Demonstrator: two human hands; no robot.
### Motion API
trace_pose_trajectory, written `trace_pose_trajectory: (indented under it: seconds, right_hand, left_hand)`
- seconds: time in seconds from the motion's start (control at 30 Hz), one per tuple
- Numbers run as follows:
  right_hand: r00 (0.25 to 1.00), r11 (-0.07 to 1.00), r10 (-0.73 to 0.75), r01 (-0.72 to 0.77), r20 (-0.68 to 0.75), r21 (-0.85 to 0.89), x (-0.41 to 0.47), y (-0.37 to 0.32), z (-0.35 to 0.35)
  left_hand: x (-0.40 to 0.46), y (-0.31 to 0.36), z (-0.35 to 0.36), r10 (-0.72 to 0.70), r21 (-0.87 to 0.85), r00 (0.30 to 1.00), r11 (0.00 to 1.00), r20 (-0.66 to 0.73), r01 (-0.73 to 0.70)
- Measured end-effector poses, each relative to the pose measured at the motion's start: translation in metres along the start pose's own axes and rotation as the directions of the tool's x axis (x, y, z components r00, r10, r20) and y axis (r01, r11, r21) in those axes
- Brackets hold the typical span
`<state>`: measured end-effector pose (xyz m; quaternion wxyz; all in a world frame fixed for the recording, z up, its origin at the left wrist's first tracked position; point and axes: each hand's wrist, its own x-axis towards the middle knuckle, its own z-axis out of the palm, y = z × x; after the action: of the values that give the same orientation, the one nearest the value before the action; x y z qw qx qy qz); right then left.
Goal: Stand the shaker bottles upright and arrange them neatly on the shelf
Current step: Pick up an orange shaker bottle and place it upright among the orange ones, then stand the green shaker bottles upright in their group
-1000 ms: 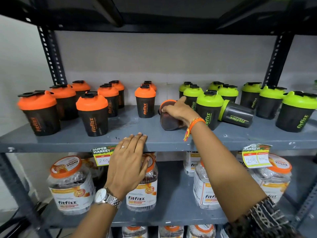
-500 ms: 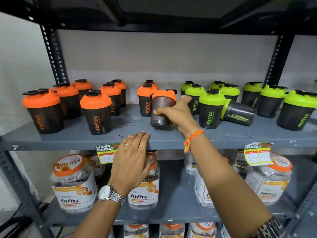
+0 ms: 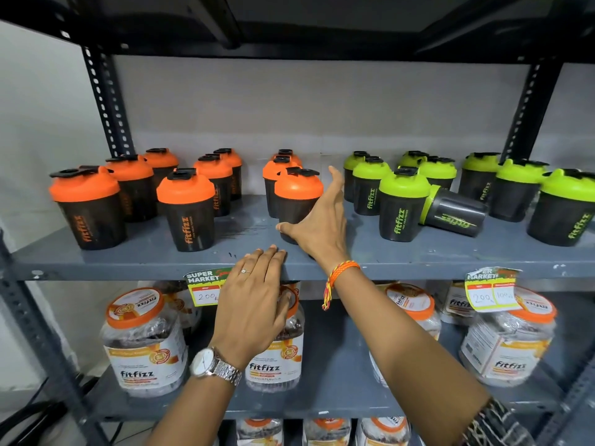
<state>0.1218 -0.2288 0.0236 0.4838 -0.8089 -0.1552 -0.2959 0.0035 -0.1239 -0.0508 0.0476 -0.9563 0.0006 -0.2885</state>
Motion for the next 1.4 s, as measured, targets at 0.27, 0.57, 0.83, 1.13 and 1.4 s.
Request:
trace_pose_trajectory:
  seconds: [0.27,0.57,0.83,1.13,1.4]
  right_hand:
    - [0.994,0.999,-0.021,0.016,0.103,0.048,-0.001,0.006,-0.016]
    - [0.972,0.986,-0.131,0.149,-0.196,0.08,0.008,0.033,-0.134]
    - [0.961,0.995,-0.088,0.095,-0.262,0.016,0.055,0.105,-0.212]
    - [0.92,0.891,0.273,-0.131,0.28,-0.435,0.12,0.172,-0.254]
    - [0.898,0.922,0.218,-0.061,0.382,-0.383,0.115,0.183,-0.259]
  left_hand:
    - [-0.002,0.003,-0.001,-0.023,-0.025,1.0,0.999,0.001,0.023]
    - [-0.006,0.049,0.005,-0.07,-0.148,0.985,0.988,-0.161,0.046]
    - [0.035,0.122,0.02,0.037,-0.183,0.98,0.98,-0.198,-0.073]
    - [0.048,0.148,0.033,0.048,-0.136,0.978,0.988,-0.205,-0.077]
    - [0.048,0.158,0.031,-0.001,-0.144,0.98,0.989,-0.198,-0.028]
